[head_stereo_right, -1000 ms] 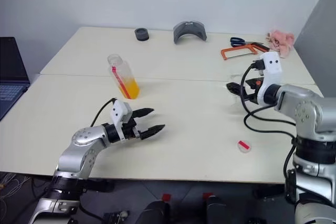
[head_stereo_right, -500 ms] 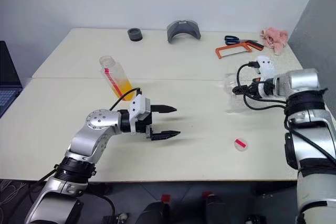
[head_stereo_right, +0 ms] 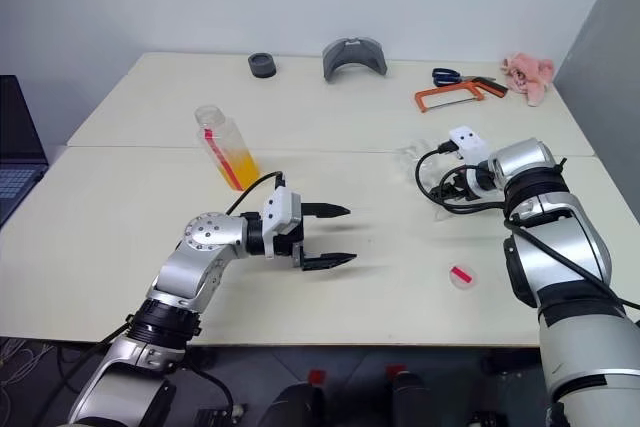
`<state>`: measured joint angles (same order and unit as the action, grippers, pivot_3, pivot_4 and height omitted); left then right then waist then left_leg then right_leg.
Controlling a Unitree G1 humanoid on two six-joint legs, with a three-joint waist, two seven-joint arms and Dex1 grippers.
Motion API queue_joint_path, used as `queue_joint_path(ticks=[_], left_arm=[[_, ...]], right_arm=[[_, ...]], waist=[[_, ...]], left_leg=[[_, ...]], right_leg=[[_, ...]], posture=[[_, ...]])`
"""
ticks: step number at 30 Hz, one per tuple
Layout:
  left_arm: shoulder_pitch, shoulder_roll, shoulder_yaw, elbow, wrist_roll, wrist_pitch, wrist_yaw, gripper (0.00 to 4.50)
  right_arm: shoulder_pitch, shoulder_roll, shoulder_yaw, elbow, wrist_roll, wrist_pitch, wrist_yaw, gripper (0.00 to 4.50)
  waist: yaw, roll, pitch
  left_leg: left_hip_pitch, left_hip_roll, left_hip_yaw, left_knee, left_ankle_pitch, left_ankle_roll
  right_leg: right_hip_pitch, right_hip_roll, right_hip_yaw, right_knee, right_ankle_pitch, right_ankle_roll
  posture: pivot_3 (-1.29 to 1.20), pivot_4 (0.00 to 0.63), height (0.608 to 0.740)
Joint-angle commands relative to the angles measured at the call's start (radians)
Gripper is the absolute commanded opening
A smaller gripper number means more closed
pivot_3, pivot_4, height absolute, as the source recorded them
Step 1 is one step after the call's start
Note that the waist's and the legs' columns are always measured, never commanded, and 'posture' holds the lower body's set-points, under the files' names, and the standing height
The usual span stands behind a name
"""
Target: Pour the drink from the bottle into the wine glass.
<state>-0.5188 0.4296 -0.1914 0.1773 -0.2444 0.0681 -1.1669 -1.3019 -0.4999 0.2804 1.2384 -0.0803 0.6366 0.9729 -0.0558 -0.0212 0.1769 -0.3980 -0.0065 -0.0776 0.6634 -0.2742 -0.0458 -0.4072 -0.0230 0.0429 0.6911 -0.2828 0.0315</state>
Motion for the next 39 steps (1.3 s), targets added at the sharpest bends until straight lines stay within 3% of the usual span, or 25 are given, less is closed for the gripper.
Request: queue_joint_path(ticks=[1,8,14,20,26,31,35,39], left_arm=[[-0.019,-0.012,-0.006,0.017,0.014,-0.052,0.001,4.5],[-0.033,-0.02,-0.006,0.062,0.027,-0.091,-0.016,4.5],[-0.048,-0.021,-0.007,0.087,0.033,-0.104,-0.032,4.5],[-0.053,-0.023,-0.008,0.089,0.033,-0.095,-0.036,4.5],[-0.061,-0.023,-0.012,0.09,0.034,-0.083,-0.047,4.5],[-0.077,-0.026,-0.02,0.1,0.033,-0.078,-0.057,4.5],[-0.088,-0.029,-0.023,0.109,0.032,-0.077,-0.061,4.5],[-0.098,-0.037,-0.027,0.112,0.032,-0.072,-0.067,4.5]], right_arm=[[-0.029,-0.013,0.023,0.022,-0.057,-0.03,0.063,2.48],[-0.017,-0.023,0.026,-0.011,-0.092,-0.048,0.175,0.13],[-0.023,-0.032,-0.065,-0.038,-0.044,-0.028,0.146,0.15],[0.082,0.005,-0.307,-0.137,0.117,-0.038,-0.1,0.15],[0.345,0.072,-0.411,-0.406,0.197,-0.026,-0.267,0.15],[0.551,0.103,-0.43,-0.678,0.237,0.011,-0.323,0.15],[0.603,0.111,-0.449,-0.797,0.282,0.034,-0.345,0.15],[0.578,0.113,-0.539,-0.915,0.426,0.265,-0.358,0.15]], waist=[[0.0,0.0,0.0],[0.0,0.0,0.0],[-0.001,0.0,0.0],[-0.001,0.001,0.0],[-0.002,-0.001,-0.001],[-0.001,0.0,-0.003],[-0.001,0.0,-0.003],[0.0,0.001,-0.003]], left_leg=[[0.0,0.0,0.0,0.0,0.0,0.0],[0.0,0.0,0.0,0.0,0.0,0.0],[0.0,0.0,-0.001,0.0,0.0,0.0],[0.0,0.001,-0.002,0.0,0.0,0.0],[0.0,0.001,-0.002,0.001,0.0,0.0],[0.003,0.001,-0.002,0.001,0.0,0.0],[0.003,0.0,-0.002,0.001,0.0,0.0],[0.003,0.0,-0.003,0.001,0.0,0.0]], right_leg=[[0.0,0.0,0.0,0.0,0.0,0.0],[0.0,0.0,0.0,0.0,0.0,0.0],[-0.001,0.0,0.0,0.001,0.0,0.0],[-0.002,0.0,0.001,0.002,0.0,0.0],[0.0,-0.001,0.0,0.003,0.0,0.0],[0.002,0.0,0.001,0.005,0.0,0.0],[0.002,0.0,0.001,0.005,0.0,0.0],[0.002,0.001,0.001,0.005,0.0,0.0]], posture=[[0.0,0.15,0.74],[0.0,0.15,0.74],[0.0,0.15,0.74],[0.0,0.15,0.74],[0.0,0.15,0.74],[0.0,0.15,0.74],[0.0,0.15,0.74],[0.0,0.15,0.74]])
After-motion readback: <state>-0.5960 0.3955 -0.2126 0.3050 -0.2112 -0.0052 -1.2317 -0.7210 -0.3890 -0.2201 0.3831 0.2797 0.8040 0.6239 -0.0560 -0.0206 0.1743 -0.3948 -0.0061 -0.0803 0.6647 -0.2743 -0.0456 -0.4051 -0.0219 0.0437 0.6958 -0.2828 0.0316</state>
